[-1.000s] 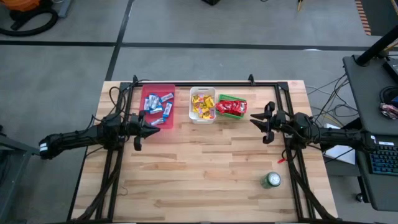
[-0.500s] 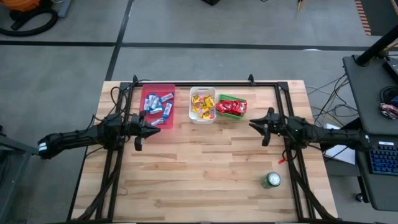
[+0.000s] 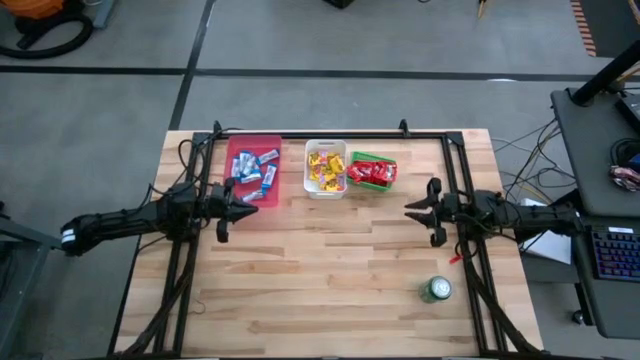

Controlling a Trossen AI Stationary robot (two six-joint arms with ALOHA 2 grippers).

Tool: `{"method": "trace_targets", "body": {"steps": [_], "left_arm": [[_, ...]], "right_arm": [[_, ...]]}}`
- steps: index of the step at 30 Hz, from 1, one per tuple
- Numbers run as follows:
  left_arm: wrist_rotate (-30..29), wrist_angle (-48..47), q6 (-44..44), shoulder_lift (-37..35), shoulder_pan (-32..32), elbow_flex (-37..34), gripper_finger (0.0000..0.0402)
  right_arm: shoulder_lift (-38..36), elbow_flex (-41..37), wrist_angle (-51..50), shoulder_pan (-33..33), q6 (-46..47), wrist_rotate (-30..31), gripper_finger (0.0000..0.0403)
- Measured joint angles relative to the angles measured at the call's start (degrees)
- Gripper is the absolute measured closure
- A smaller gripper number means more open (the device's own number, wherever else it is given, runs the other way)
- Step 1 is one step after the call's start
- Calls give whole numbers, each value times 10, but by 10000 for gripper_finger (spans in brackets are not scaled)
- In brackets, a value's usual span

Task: Sort candy
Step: Return to Home Position

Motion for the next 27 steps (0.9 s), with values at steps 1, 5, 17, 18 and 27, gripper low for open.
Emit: {"method": "trace_targets", "body": {"steps": [1, 5, 17, 18, 27], "left_arm": [[0, 0, 0, 1, 0, 0, 402], [0, 0, 0, 1, 0, 0, 402], [0, 0, 0, 2, 0, 0, 402], [0, 0, 0, 2, 0, 0, 402], [0, 0, 0, 2, 0, 0, 402]], "right_arm": [[0, 0, 0, 1, -9, -1, 316], [0, 0, 0, 0, 0, 3, 323], [0, -1, -4, -34, -33, -14, 323], [0, -1, -4, -46, -24, -14, 322], [0, -1, 2, -177, 196, -25, 320]]}}
